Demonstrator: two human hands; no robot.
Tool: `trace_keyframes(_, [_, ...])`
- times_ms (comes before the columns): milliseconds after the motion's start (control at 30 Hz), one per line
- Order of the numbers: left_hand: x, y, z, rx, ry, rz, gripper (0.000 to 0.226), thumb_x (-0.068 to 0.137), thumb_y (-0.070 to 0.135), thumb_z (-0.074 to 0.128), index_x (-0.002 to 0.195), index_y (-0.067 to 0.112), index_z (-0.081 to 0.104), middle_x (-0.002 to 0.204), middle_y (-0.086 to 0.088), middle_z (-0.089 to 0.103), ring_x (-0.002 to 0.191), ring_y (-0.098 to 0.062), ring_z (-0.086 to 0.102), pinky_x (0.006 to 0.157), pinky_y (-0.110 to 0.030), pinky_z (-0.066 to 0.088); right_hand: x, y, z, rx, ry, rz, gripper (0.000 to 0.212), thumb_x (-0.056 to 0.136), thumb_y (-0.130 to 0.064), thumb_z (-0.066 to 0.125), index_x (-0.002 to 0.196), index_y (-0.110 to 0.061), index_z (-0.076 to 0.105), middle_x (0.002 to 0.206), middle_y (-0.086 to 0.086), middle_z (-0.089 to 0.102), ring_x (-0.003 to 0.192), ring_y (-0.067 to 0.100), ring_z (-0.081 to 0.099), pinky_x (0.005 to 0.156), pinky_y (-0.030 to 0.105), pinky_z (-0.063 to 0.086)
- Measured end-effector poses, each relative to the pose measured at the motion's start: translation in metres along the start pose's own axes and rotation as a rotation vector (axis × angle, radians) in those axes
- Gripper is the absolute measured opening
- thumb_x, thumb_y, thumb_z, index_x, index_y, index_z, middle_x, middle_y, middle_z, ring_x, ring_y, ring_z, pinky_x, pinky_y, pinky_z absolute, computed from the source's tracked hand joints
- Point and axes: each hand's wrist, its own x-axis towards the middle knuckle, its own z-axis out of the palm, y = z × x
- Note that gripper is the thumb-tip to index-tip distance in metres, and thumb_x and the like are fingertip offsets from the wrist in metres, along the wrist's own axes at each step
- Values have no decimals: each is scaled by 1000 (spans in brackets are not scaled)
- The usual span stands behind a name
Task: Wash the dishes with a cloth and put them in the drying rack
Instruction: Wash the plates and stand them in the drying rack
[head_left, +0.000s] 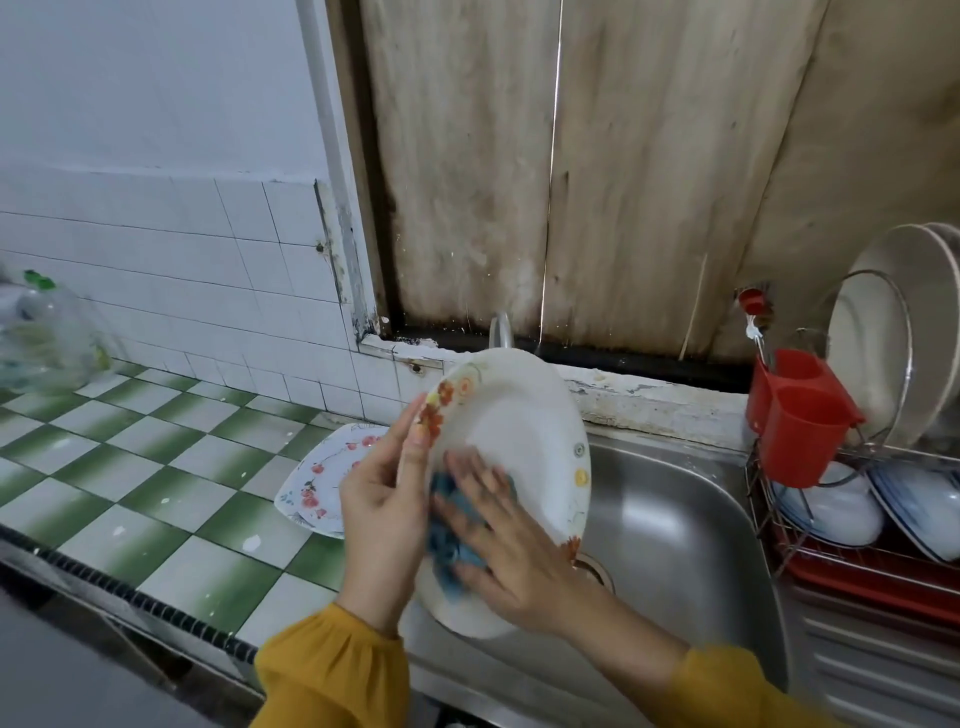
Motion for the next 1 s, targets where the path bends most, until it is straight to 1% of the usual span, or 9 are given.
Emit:
trace_keyframes(67, [8,2,-11,-24,48,-6,33,90,26,55,117,12,69,96,16,74,91,2,68,71,-12,52,-20,27,3,-168,-5,16,57,104,-47,23,155,-36,-3,164,-5,-11,151,25,-5,120,55,7])
trace_keyframes(133, [7,5,-15,6,19,-12,33,86,32,54,104,13,73,86,15,75,78,3,67,62,-13,51,-21,52,-5,-185,118,347,61,102,-48,26,153,-43,-6,162,-8,-20,149,22,-16,115,61,6])
trace_keyframes(233, [-5,7,-5,60,-90,-6,24,87,33,53,84,26,76,72,12,73,65,2,63,55,-16,48,10,58,-23,-108,385,620,63,101,-47,29,150,-49,-9,158,-11,-29,147,27,-22,116,47,-10])
trace_keyframes(333, [-11,6,9,109,-195,40,24,86,34,53,84,25,75,72,11,72,67,1,61,58,-15,47,40,30,-20,-9,588,490,58,104,-42,26,153,-42,-5,159,-7,-25,148,34,-15,120,53,-6])
trace_keyframes(500, [-5,9,8,63,-198,60,29,86,24,53,113,23,66,104,32,66,104,11,61,81,-6,47,20,12,1,-36,353,86,59,105,-37,31,154,-39,-1,162,-5,-17,150,28,-8,121,51,2])
trace_keyframes(633, [-9,2,4,1,-188,36,28,88,24,52,113,25,66,112,30,64,115,10,56,93,-7,44,44,40,-20,59,757,733,62,99,-33,34,153,-40,3,160,-10,-18,150,25,-13,120,57,3])
trace_keyframes(700, [-14,-3,7,-30,-177,23,29,89,28,54,115,24,67,120,19,66,122,-1,56,100,-21,47,58,33,-23,135,848,836,60,100,-33,32,153,-33,5,160,-6,-14,150,26,-12,121,51,-5])
trace_keyframes(900, [1,-3,-3,-93,47,34,30,85,28,56,108,14,71,101,17,73,103,0,66,80,-12,51,6,-20,16,17,124,204,67,103,-35,29,154,-30,-14,163,-4,-17,150,27,-10,121,44,-5])
trace_keyframes(1000, [6,-1,-19,-90,90,25,33,84,28,56,112,15,68,101,22,71,98,4,66,75,-12,52,-16,26,13,-182,184,364,69,100,-38,32,154,-34,-11,162,-1,-19,150,27,-11,121,50,0])
